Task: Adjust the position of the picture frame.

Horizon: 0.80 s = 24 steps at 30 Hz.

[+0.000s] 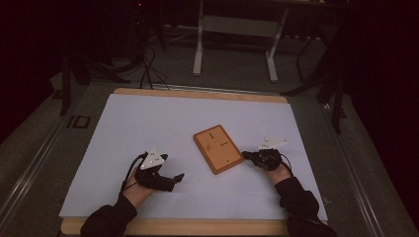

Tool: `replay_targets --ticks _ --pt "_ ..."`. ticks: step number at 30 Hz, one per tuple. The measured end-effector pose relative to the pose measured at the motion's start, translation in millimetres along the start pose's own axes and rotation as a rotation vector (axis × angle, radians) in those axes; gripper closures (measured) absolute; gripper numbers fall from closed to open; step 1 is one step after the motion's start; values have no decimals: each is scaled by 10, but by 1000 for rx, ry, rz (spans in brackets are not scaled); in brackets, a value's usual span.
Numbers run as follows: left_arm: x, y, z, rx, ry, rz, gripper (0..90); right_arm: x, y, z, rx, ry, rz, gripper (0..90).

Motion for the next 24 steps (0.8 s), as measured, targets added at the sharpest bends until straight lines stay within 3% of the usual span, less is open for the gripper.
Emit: replay_targets --ticks 2,5,13,20,24 --pt "15 -11 11 5 8 -8 76 2 10 48 11 29 -4 900" --pt "16 -25 21 11 11 -12 75 0 35 97 29 30 -1 900" --pt "0 -54 31 7 19 -5 74 -32 35 89 5 35 3 900" --pt "-2 -51 23 4 15 -9 72 -42 54 172 34 73 7 900" --pt "6 -53 25 5 16 -10 71 -77 55 155 33 66 29 900"
Point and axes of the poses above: each handheld gripper's, and its own axes: x roughly backward along the jaws, y roughly out of its top, z roughly to its left, the point moved 1 cm from there along -x, roughly forward along the jaws, and after that the axes turned 12 degrees about -y, right-handed, at the moved point
